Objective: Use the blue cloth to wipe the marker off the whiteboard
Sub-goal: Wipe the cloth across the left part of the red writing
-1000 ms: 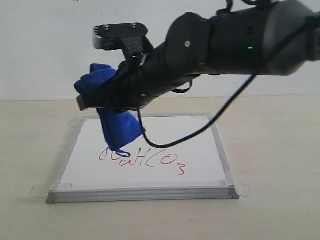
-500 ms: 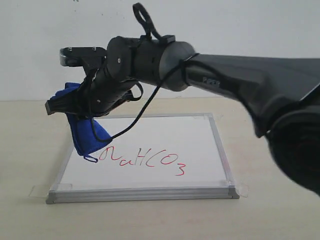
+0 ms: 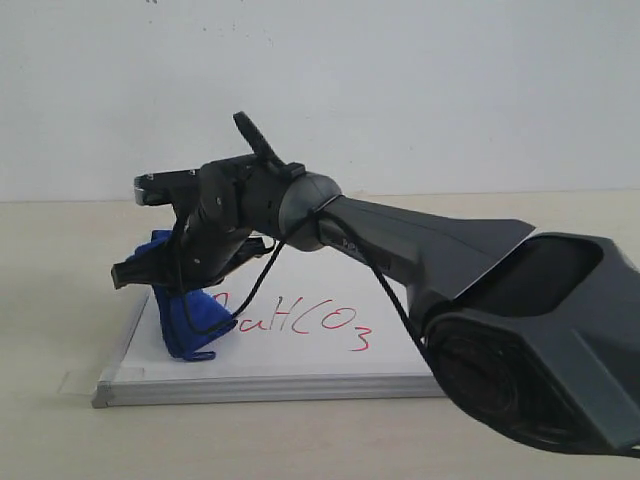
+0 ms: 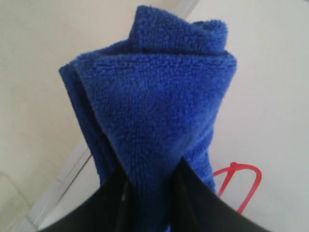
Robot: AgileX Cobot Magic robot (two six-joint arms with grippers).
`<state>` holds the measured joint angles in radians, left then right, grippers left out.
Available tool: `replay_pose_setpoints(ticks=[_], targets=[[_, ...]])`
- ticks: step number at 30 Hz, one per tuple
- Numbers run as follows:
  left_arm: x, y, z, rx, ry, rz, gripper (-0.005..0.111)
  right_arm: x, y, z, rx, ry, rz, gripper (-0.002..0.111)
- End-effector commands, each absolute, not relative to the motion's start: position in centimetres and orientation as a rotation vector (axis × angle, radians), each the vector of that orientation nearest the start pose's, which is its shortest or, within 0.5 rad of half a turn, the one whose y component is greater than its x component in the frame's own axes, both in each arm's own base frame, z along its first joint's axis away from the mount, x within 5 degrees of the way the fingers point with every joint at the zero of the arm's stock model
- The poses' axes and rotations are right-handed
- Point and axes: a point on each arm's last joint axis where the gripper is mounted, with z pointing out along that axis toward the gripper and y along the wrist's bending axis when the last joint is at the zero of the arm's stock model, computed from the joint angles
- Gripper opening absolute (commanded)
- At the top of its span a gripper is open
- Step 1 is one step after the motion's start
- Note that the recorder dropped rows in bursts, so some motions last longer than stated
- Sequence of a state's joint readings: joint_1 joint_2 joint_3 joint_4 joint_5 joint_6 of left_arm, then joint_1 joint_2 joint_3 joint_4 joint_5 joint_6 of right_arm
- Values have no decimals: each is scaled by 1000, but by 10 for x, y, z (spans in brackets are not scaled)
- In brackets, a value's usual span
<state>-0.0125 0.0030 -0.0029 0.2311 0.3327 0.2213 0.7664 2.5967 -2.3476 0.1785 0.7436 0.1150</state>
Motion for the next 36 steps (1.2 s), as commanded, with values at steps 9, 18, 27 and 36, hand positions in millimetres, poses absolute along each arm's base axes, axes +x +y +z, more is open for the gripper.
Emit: replay_pose_setpoints(ticks=[9, 18, 27, 36], targets=[[54, 6, 184, 358, 1784, 375, 4, 427, 356, 116, -725, 2604, 153, 0], [54, 6, 184, 358, 1784, 375, 4, 430, 356, 117, -660, 2607, 221, 0], [54, 6, 184, 358, 1784, 375, 4, 408, 399, 119, -972, 2376, 450, 0], [54, 6, 184, 358, 1784, 375, 4, 433, 368, 118, -759, 2425, 148, 0]])
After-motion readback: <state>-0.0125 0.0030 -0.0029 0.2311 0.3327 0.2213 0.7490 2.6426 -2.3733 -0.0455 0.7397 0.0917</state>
